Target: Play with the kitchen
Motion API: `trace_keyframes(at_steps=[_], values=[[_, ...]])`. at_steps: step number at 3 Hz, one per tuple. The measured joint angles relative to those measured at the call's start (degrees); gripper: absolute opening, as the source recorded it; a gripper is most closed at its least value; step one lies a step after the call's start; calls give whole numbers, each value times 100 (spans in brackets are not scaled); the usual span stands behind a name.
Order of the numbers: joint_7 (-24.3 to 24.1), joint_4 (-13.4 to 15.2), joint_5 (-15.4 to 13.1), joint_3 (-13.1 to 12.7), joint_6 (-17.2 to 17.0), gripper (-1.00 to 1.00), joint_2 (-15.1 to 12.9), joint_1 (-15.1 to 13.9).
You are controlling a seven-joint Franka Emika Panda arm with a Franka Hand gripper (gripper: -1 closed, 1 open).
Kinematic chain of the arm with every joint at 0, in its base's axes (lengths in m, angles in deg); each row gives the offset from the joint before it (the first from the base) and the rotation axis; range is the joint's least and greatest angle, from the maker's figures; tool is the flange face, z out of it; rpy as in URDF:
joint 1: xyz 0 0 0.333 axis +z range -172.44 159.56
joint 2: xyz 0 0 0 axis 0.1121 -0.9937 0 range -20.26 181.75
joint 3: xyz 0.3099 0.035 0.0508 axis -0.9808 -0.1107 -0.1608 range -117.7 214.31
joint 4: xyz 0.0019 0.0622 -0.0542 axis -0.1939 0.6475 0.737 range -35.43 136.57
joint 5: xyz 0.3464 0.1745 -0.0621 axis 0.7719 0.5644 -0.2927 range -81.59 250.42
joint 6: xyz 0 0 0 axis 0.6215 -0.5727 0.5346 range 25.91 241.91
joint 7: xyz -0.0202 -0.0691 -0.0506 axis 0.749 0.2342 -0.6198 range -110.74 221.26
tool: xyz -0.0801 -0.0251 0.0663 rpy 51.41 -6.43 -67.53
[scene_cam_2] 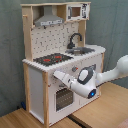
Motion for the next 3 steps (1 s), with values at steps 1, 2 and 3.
trace_keyframes(at_steps=[1, 2, 3], values=[[707, -3, -48, -1, -69, -100, 66, 10], [1351, -8, -101, -1, -142, -100, 140, 20], [2025, -9, -199, -1, -230, -100, 226, 30]])
